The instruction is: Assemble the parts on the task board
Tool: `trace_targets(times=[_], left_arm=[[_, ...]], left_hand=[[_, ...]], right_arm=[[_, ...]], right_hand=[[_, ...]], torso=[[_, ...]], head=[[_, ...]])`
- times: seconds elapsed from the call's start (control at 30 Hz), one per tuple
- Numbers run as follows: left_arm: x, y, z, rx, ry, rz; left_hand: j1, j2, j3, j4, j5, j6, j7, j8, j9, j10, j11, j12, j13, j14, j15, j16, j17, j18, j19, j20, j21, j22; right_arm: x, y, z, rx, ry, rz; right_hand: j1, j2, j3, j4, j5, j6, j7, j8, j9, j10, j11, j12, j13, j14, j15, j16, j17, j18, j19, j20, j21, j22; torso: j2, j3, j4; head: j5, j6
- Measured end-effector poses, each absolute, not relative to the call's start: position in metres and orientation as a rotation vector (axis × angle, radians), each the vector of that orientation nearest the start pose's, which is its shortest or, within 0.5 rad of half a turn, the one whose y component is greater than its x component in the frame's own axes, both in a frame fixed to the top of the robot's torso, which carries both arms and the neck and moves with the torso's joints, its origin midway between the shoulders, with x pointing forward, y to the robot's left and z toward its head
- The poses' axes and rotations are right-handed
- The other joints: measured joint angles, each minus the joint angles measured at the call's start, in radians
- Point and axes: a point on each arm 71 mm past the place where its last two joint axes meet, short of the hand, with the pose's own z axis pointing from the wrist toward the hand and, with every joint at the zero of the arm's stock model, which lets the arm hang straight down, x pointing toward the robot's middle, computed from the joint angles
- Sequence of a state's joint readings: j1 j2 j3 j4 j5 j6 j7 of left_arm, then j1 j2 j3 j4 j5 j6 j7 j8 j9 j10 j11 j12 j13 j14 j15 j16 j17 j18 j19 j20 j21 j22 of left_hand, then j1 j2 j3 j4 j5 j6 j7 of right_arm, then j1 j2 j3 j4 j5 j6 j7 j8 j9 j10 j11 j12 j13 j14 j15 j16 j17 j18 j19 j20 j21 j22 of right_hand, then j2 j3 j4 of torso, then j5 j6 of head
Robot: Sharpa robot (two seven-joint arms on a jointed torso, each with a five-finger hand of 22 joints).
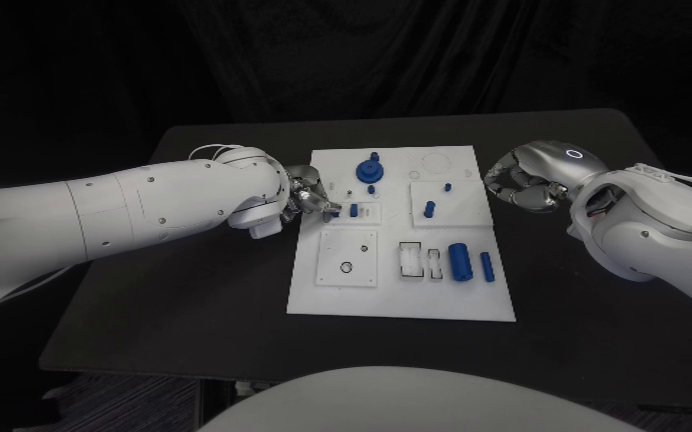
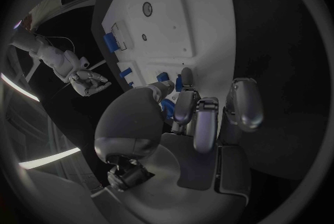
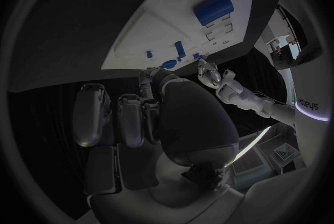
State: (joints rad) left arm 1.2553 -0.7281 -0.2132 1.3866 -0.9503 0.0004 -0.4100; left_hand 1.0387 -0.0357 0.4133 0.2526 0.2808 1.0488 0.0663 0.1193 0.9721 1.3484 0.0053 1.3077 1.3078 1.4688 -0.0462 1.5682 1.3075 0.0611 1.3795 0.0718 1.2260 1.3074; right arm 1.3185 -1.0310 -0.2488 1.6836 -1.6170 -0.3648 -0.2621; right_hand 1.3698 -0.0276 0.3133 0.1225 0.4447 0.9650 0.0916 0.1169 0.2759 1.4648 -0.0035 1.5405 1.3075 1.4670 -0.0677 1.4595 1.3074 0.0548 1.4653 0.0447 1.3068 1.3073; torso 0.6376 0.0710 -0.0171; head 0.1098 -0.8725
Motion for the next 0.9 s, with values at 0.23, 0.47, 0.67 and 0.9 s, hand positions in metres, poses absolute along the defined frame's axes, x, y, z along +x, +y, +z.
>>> trace_targets(times=[0.23,0.47,0.67,0.9], left_arm=[[0.4865,0.2017,-0.261,-0.273,2.319,-0.473],[0.4871,0.2024,-0.2612,-0.275,2.321,-0.468],[0.4876,0.2022,-0.2614,-0.276,2.321,-0.465],[0.4881,0.2004,-0.2619,-0.274,2.322,-0.466]], left_hand=[[-0.015,0.015,-0.053,0.032,-0.024,0.0,0.0,-0.007,-0.01,0.0,0.0,0.0,0.0,-0.004,0.004,0.0,0.0,0.0,0.0,0.0,0.0,0.0],[-0.03,0.022,-0.084,0.037,-0.04,0.003,0.003,-0.007,-0.013,0.0,0.0,0.0,0.0,-0.004,0.004,0.0,0.0,0.0,0.0,0.0,0.0,0.0],[-0.064,0.041,-0.127,0.039,-0.062,0.004,0.004,-0.011,-0.016,-0.003,0.003,0.0,0.0,-0.004,0.004,0.0,0.0,0.0,0.0,0.0,0.0,0.0],[-0.065,0.069,-0.158,0.034,-0.036,-0.005,-0.001,0.033,0.044,-0.004,0.003,0.004,0.0,-0.004,0.004,0.0,0.0,0.0,0.0,0.0,0.0,0.0]], right_arm=[[0.4461,-0.2535,-0.1908,-0.243,1.683,0.382],[0.4461,-0.2537,-0.1909,-0.243,1.684,0.381],[0.4461,-0.2537,-0.191,-0.243,1.685,0.381],[0.4461,-0.2533,-0.1911,-0.244,1.687,0.381]], right_hand=[[0.0,0.0,0.0,0.0,0.0,0.0,0.0,0.0,0.0,0.0,0.0,0.0,0.0,0.0,0.0,0.0,0.0,0.0,0.0,0.0,0.0,0.0],[0.0,0.0,0.0,0.0,0.0,0.0,0.0,0.0,0.0,0.0,0.0,0.0,0.0,0.0,0.0,0.0,0.0,0.0,0.0,0.0,0.0,0.0],[0.0,0.0,0.0,0.0,0.0,0.0,0.0,0.0,0.0,0.0,0.0,0.0,0.0,0.0,0.0,0.0,0.0,0.0,0.0,0.0,0.0,0.0],[0.0,0.0,0.003,0.003,0.0,0.0,0.0,0.0,0.0,0.0,0.0,0.001,0.0,0.0,0.0,0.0,0.0,0.0,0.0,0.0,0.0,0.0]], torso=[[0.0,0.0,-0.0002],[0.0,0.0,-0.0002],[0.0,0.0,-0.0001],[0.0,0.0,0.0005]], head=[[0.001,0.0],[0.002,0.0],[0.002,0.0],[0.003,0.0]])
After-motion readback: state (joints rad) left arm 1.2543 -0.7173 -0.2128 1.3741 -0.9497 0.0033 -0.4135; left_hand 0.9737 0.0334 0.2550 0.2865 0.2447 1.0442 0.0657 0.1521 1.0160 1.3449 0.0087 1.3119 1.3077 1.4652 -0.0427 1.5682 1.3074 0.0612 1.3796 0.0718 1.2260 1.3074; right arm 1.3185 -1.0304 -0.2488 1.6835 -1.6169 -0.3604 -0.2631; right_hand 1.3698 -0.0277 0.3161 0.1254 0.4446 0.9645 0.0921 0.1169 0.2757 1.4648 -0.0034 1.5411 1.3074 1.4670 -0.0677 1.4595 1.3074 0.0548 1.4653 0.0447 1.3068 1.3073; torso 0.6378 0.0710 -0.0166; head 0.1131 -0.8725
